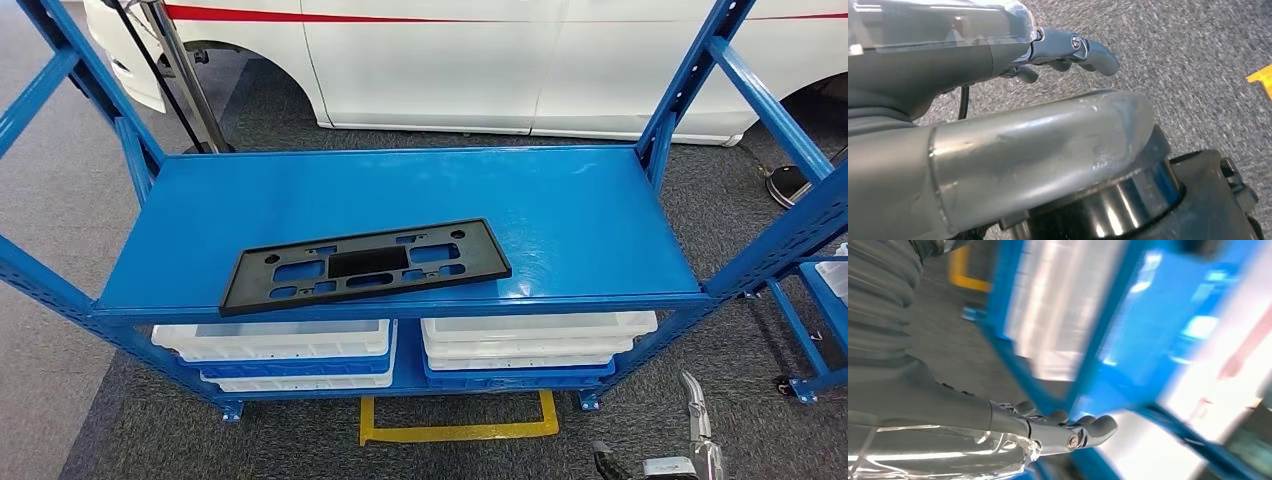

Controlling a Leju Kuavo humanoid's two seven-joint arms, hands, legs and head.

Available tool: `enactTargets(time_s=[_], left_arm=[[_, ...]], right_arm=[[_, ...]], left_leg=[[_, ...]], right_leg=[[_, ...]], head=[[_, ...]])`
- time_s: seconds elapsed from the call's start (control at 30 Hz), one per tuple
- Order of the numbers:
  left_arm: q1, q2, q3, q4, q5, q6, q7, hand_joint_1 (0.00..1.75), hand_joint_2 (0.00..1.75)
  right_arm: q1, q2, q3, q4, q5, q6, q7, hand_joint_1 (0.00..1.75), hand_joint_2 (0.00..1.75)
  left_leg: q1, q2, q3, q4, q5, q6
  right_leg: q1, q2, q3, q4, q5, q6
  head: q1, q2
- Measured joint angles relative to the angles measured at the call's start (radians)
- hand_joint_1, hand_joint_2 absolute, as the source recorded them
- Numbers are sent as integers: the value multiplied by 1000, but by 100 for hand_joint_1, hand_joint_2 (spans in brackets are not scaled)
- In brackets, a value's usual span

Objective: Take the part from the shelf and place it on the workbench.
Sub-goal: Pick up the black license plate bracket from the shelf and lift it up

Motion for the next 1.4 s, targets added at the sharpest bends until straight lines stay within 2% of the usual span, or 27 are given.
enactTargets(time_s=[0.1, 0.2, 0.33, 0.47, 0.57, 0.63, 0.7, 0.77, 0.83, 0.87, 0.9, 0.93, 0.97, 1.03, 1.07, 1.1, 1.13, 1.17, 1.2, 1.23, 1.27, 1.3, 1.33, 1.37, 1.4], left_arm=[[-2, -3, -1, 4, 0, 16, -15, 0, 0], [-3, -4, 0, 4, 10, 50, -44, 0, 0], [-2, -4, 11, 5, 46, 103, -110, 0, 0], [-1, -4, 37, 9, 88, 107, -170, 0, 0], [0, -4, 54, 12, 99, 85, -182, 0, 0], [0, -4, 58, 13, 98, 80, -177, 0, 0], [0, -5, 58, 13, 96, 78, -171, 0, 0], [-1, -8, 58, 13, 91, 78, -165, 0, 0], [0, -10, 58, 13, 85, 77, -154, 0, 0], [0, -11, 58, 13, 81, 77, -149, 0, 0], [0, -12, 58, 13, 79, 77, -144, 0, 0], [-1, -12, 58, 13, 78, 77, -141, 0, 0], [-1, -13, 58, 13, 77, 77, -138, 0, 0], [-2, -15, 58, 13, 76, 77, -136, 0, 0], [-4, -16, 58, 13, 75, 78, -135, 0, 0], [-4, -17, 58, 13, 73, 78, -132, 0, 0], [-5, -18, 57, 13, 71, 78, -130, 0, 0], [-4, -18, 56, 14, 68, 79, -127, 0, 0], [-4, -19, 55, 14, 65, 80, -124, 0, 0], [-4, -19, 53, 14, 62, 81, -122, 0, 0], [-4, -20, 52, 15, 60, 82, -119, 0, 0], [-5, -20, 50, 15, 57, 84, -116, 0, 0], [-5, -20, 48, 15, 53, 85, -114, 0, 0], [-6, -20, 47, 15, 50, 86, -111, 0, 0], [-5, -20, 45, 15, 48, 87, -107, 0, 0]], right_arm=[[-14, -50, 87, -51, 7, -104, 35, 0, 175], [-18, -91, 151, -83, -2, -167, 67, 0, 175], [-7, -136, 205, -109, 4, -239, 114, 0, 0], [15, -169, 235, -120, 19, -306, 163, 0, 0], [25, -193, 255, -124, 5, -324, 179, 0, 0], [26, -210, 272, -131, -5, -326, 182, 0, 0], [26, -226, 286, -136, -7, -327, 186, 0, 0], [27, -240, 296, -139, -7, -328, 190, 0, 0], [26, -250, 306, -140, -7, -329, 195, 0, 0], [26, -253, 311, -140, -6, -329, 197, 0, 0], [26, -256, 315, -140, -6, -330, 198, 0, 0], [26, -258, 318, -140, -5, -330, 198, 0, 0], [27, -260, 320, -140, -5, -330, 198, 0, 0], [27, -262, 323, -140, -4, -330, 198, 0, 0], [28, -263, 324, -141, -3, -331, 199, 0, 0], [30, -264, 326, -142, -3, -331, 199, 0, 0], [31, -265, 327, -143, -3, -332, 199, 0, 0], [32, -266, 329, -144, -3, -332, 199, 0, 0], [32, -266, 329, -145, -4, -332, 199, 0, 0], [32, -267, 329, -146, -5, -332, 198, 0, 0], [33, -267, 329, -146, -7, -332, 197, 0, 0], [34, -267, 329, -146, -10, -332, 195, 0, 0], [35, -267, 329, -146, -14, -333, 191, 0, 0], [35, -266, 329, -146, -17, -333, 185, 0, 0], [35, -266, 329, -146, -20, -333, 179, 0, 0]], left_leg=[[0, 0, 0, 0, 0, 0], [-1, 0, 0, 1, 0, 0], [-4, 0, 0, 1, 0, 0], [-8, 0, -1, 3, -2, 3], [-10, -1, -3, 8, -4, 8], [-11, -3, -6, 7, -3, 14], [-4, -9, 1, -7, 8, 25], [3, -14, 8, -23, 19, 36], [1, -22, 6, -24, 22, 40], [0, -27, 6, -24, 22, 39], [-1, -34, 7, -23, 21, 39], [0, -44, 9, -22, 20, 37], [0, -54, 12, -20, 18, 34], [1, -73, 11, -11, 10, 23], [2, -83, 7, -8, 7, 17], [3, -92, 1, -5, 6, 10], [3, -102, -4, -3, 6, 3], [6, -112, -6, -4, 7, -3], [7, -107, -9, 1, 4, -9], [7, -90, -16, 18, -7, -15], [8, -67, -33, 55, -28, -21], [8, -40, -61, 113, -58, -25], [9, -25, -98, 182, -89, -30], [11, -19, -132, 243, -110, -33], [12, -16, -154, 279, -112, -35]], right_leg=[[0, 0, 0, 0, 0, 0], [-1, -1, 0, 0, 0, 0], [-2, -1, 0, -1, 1, 1], [-5, -1, 0, -2, 2, 3], [-7, -1, 0, -2, 3, 8], [-8, -4, 2, -7, 5, 15], [-8, -7, 4, -6, 1, 20], [-7, -8, -21, 52, -39, 21], [-6, -6, -81, 177, -102, 21], [-5, -6, -109, 231, -118, 22], [-5, -5, -122, 255, -116, 22], [-5, -4, -116, 239, -91, 22], [-6, 1, -94, 187, -53, 20], [-8, 43, -36, 61, 5, 13], [-8, 64, -20, 22, 15, 10], [-7, 79, -14, 6, 12, 6], [-4, 78, -14, 2, 9, 3], [-4, 67, -14, 2, 9, -2], [-5, 56, -11, -3, 9, -9], [-6, 42, -7, -7, 9, -16], [-8, 28, -4, -11, 9, -23], [-6, 12, -1, -12, 7, -28], [-4, -3, 0, -12, 5, -32], [-3, -17, 1, -12, 3, -34], [-2, -31, 3, -11, 0, -34]], head=[[0, 0], [0, 0], [0, 0], [0, 0], [0, 0], [0, 0], [0, 0], [1, 0], [1, 0], [1, 0], [1, 0], [1, 0], [1, 0], [1, 0], [0, 0], [0, 0], [0, 0], [0, 0], [0, 0], [-1, 0], [-1, 0], [-2, 0], [-2, 0], [-2, 0], [-2, 0]])
